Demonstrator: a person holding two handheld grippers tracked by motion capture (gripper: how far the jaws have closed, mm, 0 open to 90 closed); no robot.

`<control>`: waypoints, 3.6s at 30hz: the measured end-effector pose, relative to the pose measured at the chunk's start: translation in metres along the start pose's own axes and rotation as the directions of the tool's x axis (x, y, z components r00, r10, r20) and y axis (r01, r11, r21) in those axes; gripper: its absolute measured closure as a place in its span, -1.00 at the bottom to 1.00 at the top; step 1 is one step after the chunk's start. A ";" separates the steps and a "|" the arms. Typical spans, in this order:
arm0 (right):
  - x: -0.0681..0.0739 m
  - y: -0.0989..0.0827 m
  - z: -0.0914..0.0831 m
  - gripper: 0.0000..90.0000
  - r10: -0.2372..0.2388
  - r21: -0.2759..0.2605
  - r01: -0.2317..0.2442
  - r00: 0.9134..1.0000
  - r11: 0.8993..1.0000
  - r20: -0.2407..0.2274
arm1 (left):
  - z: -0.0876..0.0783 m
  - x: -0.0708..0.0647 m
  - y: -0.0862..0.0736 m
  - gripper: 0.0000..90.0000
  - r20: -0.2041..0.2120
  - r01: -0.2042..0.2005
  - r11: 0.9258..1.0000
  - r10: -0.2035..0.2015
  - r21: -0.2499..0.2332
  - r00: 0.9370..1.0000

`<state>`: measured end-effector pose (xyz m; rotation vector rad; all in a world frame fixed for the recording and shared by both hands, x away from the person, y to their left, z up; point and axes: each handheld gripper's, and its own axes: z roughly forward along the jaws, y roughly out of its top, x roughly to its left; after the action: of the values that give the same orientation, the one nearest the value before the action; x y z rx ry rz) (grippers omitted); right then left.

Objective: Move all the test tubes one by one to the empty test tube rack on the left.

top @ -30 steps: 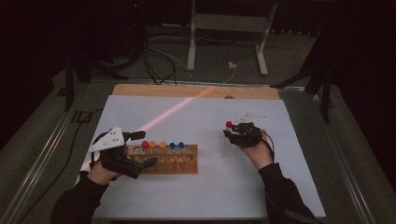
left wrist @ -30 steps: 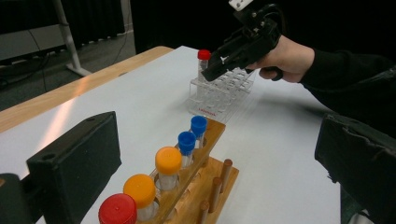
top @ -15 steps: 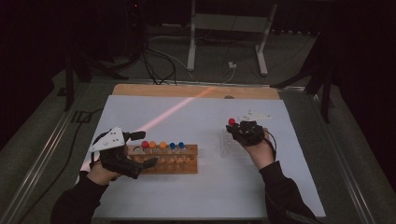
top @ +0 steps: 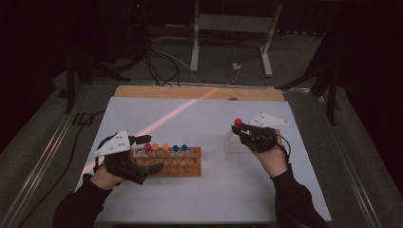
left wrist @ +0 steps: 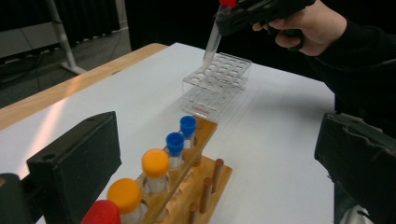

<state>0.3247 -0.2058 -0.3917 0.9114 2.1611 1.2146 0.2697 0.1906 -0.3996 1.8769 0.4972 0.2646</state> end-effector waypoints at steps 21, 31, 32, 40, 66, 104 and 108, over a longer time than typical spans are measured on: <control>0.076 -0.004 -0.003 0.67 -0.133 0.062 0.157 0.950 0.986 -0.283 | 0.032 -0.033 0.005 -0.96 0.113 0.005 1.000 -0.008 0.023 0.994; 0.107 -0.006 0.009 0.67 -0.163 0.071 0.205 0.909 0.976 -0.384 | 0.042 -0.046 0.007 -0.60 0.109 -0.023 1.000 0.022 0.010 0.994; 0.109 -0.006 0.010 0.67 -0.166 0.069 0.209 0.906 0.975 -0.389 | 0.043 -0.046 0.006 -0.52 0.105 -0.023 1.000 0.022 0.008 0.994; 0.125 -0.005 0.014 0.67 -0.180 0.065 0.229 0.883 0.971 -0.433 | 0.048 -0.051 0.004 0.02 0.117 -0.041 0.999 0.040 0.008 0.992; 0.116 -0.003 0.006 0.07 -0.152 0.005 0.168 0.904 0.986 -0.400 | 0.032 -0.040 0.013 0.59 0.055 -0.075 0.997 0.075 -0.001 0.996; 0.080 -0.018 -0.015 -1.00 -0.086 -0.061 0.071 0.954 0.996 -0.286 | -0.053 0.037 -0.008 0.59 -0.280 0.026 0.998 -0.040 -0.054 0.959; 0.079 -0.018 -0.016 -1.00 -0.082 -0.060 0.067 0.955 0.996 -0.285 | -0.048 0.040 -0.017 0.59 -0.257 0.038 0.998 -0.052 -0.058 0.965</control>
<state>0.2565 -0.1617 -0.4068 0.6581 2.3527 1.4305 0.2819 0.2539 -0.4009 1.7869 0.7019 0.4915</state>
